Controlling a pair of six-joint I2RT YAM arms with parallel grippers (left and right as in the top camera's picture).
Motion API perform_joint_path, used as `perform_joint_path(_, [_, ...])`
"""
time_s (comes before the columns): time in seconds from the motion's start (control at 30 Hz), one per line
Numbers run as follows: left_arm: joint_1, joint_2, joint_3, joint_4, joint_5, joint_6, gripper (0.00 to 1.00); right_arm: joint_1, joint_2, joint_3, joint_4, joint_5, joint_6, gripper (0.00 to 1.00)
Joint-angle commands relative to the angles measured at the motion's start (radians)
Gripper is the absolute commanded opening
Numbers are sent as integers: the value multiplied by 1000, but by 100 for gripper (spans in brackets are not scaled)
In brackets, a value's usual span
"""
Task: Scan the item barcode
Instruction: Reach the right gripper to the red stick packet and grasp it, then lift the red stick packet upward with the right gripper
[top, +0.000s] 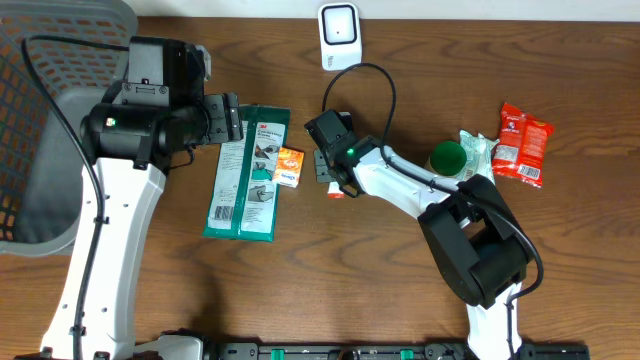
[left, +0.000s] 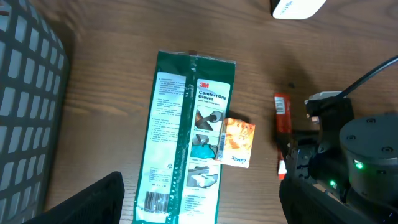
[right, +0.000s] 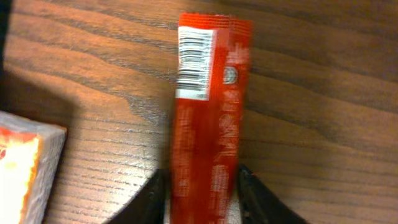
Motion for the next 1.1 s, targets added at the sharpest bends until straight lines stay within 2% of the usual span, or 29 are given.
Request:
perform_joint_path(0.0, [4,0,12,-3,-10,-5,80,-4,-2,1,-18,-13,-14,9])
perform_joint_path(0.03, [4,0,12,-3,-10,-5,80,-6,-3,1,-32,-13,-14,1])
perform_joint_path(0.3, [4,0,12,-3,-10,-5,80,-77,-185,3,-105,-46,-14,1])
perform_joint_path(0.43, [4,0,12,11,7,-6,80,-163,-344,3,-151,-236,-13,1])
perform_joint_path(0.57, [4,0,12,74,8,-6,80,-240,-423,3,-181,-406,-10,1])
perform_joint_path(0.6, [4,0,12,80,7,-6,97,-262,-438,3,-184,-459,-10,1])
perform_joint_path(0.63, [4,0,12,97,6,-6,97,-277,-446,3,-183,-495,-10,1])
perform_joint_path(0.67, [4,-1,12,117,27,-27,97,-298,-455,3,-181,-547,-7,1])
perform_joint_path(0.73, [3,-1,11,97,226,-27,98,-346,-459,3,-172,-638,52,1])
perform_joint_path(0.83, [-16,12,9,63,474,-16,82,-393,-458,2,-173,-702,177,1])
perform_joint_path(0.87, [-30,16,9,53,526,5,82,-401,-458,2,-172,-722,210,1])
perform_joint_path(1.07, [-189,54,1,56,552,149,82,-396,-458,2,-116,-753,267,1])
